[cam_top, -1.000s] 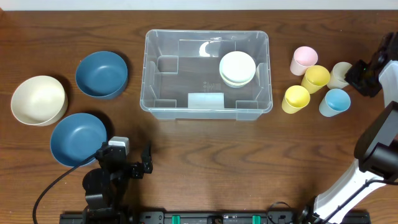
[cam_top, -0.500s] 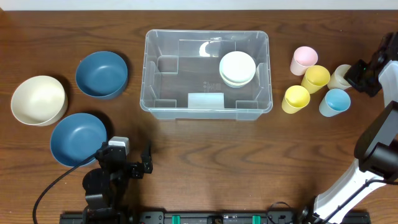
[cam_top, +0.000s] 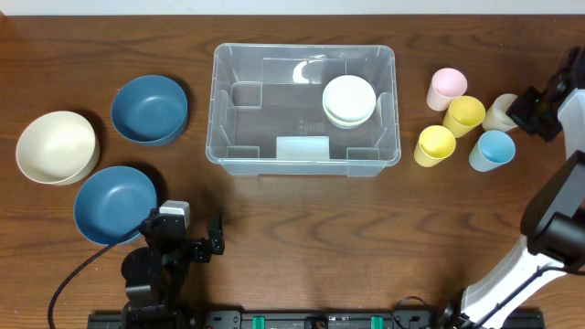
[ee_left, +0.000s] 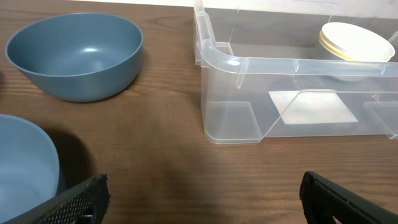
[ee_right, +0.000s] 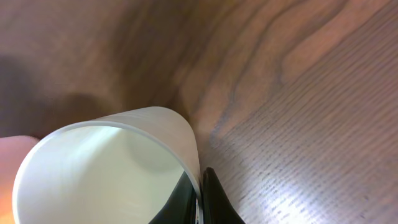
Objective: Pack container
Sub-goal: 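Carry the cream cup into the bin beside the bowls, release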
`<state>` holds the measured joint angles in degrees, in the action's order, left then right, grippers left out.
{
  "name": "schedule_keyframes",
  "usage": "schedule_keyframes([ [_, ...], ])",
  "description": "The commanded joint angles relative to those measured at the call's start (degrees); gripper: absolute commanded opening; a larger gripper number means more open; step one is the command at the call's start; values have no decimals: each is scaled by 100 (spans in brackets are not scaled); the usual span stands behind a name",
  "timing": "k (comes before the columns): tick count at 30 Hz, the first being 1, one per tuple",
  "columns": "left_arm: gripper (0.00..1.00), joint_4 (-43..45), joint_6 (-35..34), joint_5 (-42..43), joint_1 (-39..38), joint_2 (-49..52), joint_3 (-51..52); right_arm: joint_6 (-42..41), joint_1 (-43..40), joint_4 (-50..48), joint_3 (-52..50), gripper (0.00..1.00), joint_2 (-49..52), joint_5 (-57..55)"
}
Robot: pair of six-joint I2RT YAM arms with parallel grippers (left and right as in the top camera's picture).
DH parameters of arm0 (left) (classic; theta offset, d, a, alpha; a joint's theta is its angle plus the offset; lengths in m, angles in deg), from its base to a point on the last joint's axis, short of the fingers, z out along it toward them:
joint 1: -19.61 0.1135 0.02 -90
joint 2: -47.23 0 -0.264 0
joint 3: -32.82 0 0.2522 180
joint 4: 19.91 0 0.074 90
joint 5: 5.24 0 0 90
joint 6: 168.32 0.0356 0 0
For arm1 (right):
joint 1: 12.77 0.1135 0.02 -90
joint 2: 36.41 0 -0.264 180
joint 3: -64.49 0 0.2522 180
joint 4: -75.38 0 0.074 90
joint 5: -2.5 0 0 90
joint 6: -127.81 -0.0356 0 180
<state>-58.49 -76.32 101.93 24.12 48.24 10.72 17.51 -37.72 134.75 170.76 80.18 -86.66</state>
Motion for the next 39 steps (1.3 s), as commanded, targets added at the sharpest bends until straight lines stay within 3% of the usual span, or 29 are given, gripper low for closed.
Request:
schedule_keyframes([
  [1, 98, -11, 98, -28, 35, -4, 114, 63, -11, 24, 39, 1, -654, 116],
  [7, 98, -11, 98, -28, 35, -4, 114, 63, -7, 140, 39, 1, -1270, 216],
  [13, 98, -11, 98, -28, 35, -4, 114, 310, 219, 302, 39, 1, -2085, 1558],
  [20, 98, -11, 98, -28, 35, -4, 114, 494, 1443, 483, 39, 1, -2732, 1663],
  [31, 98, -11, 98, -28, 35, -4, 114, 358, 3823, 503, 37, 1, -2306, 415],
  [39, 98, -11, 98, -28, 35, -4, 114, 232, 4634, 782, 37, 1, -1449, -2],
])
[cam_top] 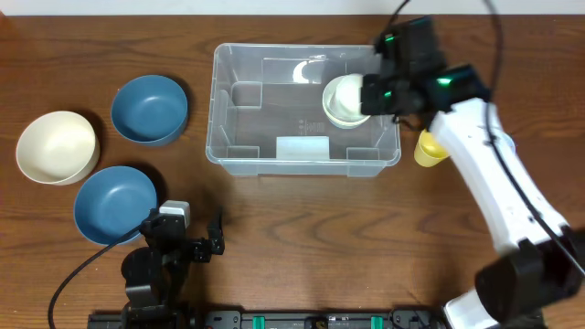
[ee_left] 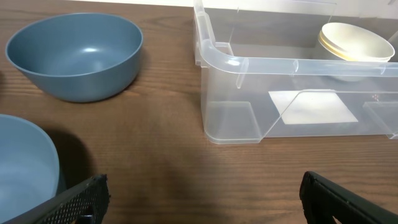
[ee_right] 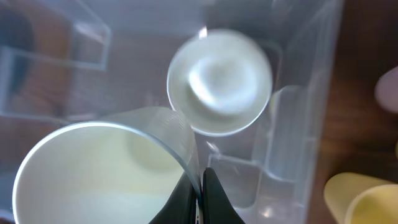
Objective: Pack container
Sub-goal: 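Carry the cream cup into the bin beside the bowls, release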
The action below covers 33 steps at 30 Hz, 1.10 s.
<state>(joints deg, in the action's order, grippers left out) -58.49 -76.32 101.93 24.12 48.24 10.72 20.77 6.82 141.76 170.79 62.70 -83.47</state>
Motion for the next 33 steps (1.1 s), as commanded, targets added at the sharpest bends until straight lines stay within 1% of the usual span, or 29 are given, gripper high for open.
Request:
schedule_keyframes([
  [1, 98, -11, 98, -28, 35, -4, 114, -96, 225, 125, 35, 1, 402, -321],
  [9, 98, -11, 98, -28, 35, -4, 114, -92, 424, 404, 35, 1, 955, -343],
  [19, 98, -11, 98, -28, 35, -4, 114, -44, 437, 588, -90, 1, 1078, -514],
  [26, 98, -11, 98, -28, 35, -4, 114, 39, 439, 275, -481, 2, 1078, -507],
  [33, 98, -11, 98, -28, 35, -4, 114, 177, 446, -374, -793, 2, 1084, -332],
])
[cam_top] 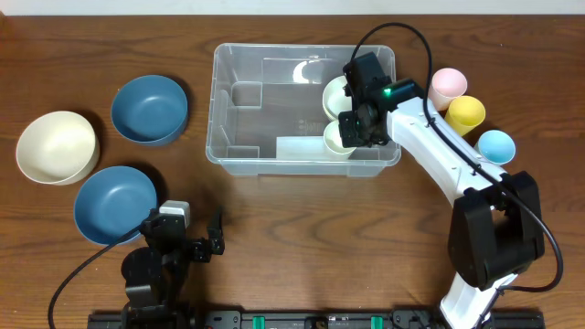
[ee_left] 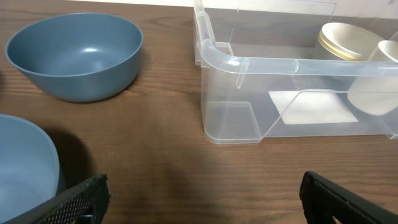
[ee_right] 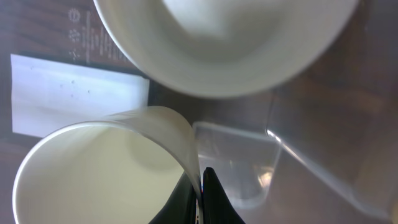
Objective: Pack container
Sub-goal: 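Carry the cream cup into the bin beside the bowls, release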
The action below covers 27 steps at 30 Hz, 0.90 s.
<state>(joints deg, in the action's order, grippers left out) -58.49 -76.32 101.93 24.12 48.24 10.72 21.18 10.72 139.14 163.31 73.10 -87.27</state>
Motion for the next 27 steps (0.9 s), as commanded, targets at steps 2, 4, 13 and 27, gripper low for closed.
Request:
schedule_keyframes([
  [2, 98, -11, 98, -28, 35, -4, 114, 214, 59, -254, -44, 2, 48, 79],
  [4, 98, -11, 98, -28, 35, -4, 114, 214, 59, -330, -46, 1, 50, 79],
  [13, 98, -11, 98, -28, 35, -4, 114, 262, 59, -378, -46, 7, 304, 223],
  [27, 98, -11, 98, -28, 35, -4, 114, 750, 57, -275, 422, 52, 385, 317],
])
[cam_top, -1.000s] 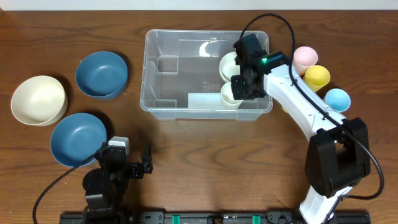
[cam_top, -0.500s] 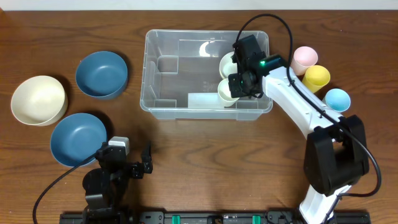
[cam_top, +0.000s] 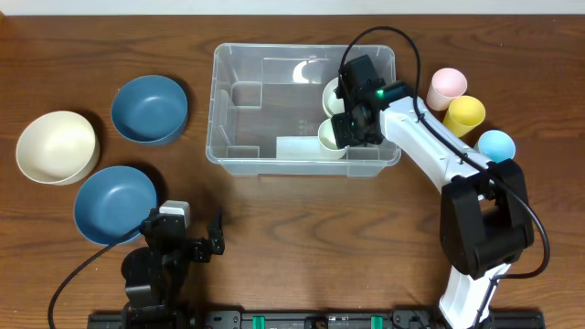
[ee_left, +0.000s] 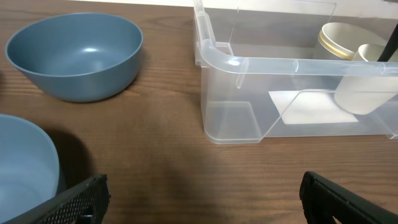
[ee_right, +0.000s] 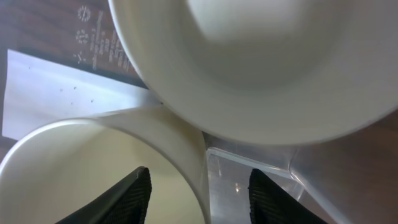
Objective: Pack container
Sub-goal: 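Carry the cream cup into the bin beside the bowls, release, then raise the right gripper out of the bin toward the cups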
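The clear plastic container stands mid-table with stacked white bowls at its right end. A cream cup sits in the container just in front of the bowls, also seen in the left wrist view. My right gripper is inside the container, open, and its fingers stand wide on either side of the cup's wall, under the bowl. My left gripper rests open at the table's front left, holding nothing.
Pink, yellow and light blue cups stand right of the container. Two blue bowls and a cream bowl lie to its left. The right arm spans the container's right rim.
My right gripper has gone from shut on the cream cup's wall to open. The cup now sits slightly further left in the container. The left arm has not moved.
My right gripper was shut on the cream cup beside the other cups at the far right. Then it held the cup over the container by the white bowls, then low inside it. Now the cup rests in the container and the gripper is open.
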`<state>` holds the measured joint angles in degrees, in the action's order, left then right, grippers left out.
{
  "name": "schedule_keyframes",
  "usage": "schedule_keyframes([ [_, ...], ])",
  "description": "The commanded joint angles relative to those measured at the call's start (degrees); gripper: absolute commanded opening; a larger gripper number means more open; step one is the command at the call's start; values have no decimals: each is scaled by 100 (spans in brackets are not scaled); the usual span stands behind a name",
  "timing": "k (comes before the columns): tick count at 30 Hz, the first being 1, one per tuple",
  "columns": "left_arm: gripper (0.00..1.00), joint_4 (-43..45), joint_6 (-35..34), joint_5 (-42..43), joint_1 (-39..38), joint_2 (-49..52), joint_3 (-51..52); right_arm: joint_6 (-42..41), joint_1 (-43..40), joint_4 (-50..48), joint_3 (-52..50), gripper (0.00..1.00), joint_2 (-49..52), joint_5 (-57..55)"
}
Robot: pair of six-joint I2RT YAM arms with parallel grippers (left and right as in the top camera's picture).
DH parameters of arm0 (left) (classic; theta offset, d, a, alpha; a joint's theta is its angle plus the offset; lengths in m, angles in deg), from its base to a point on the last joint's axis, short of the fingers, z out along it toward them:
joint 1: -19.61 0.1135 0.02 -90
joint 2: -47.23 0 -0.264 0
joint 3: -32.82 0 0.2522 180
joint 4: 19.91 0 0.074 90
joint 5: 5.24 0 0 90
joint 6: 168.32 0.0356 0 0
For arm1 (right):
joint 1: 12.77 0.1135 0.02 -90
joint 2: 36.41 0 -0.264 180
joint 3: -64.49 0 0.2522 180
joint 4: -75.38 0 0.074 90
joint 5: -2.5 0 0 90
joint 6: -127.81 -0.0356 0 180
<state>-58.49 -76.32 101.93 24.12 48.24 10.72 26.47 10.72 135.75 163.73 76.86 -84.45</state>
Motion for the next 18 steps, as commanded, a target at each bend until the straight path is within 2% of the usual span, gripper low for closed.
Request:
schedule_keyframes([
  [1, 98, -11, 98, -28, 35, -4, 114, 221, 48, 157, 544, 53, 7, 26],
  [5, 98, -11, 98, -28, 35, -4, 114, 251, 42, 807, 1429, 54, -4, 17],
  [10, 98, -11, 98, -28, 35, -4, 114, 282, 37, 2061, 2673, 57, -26, -68],
  [14, 98, -11, 98, -28, 35, -4, 114, -160, -164, 2953, 3495, 61, -114, -612],
  [18, 98, -11, 98, -28, 35, -4, 114, -573, -737, 3399, 3705, 62, -302, -793],
])
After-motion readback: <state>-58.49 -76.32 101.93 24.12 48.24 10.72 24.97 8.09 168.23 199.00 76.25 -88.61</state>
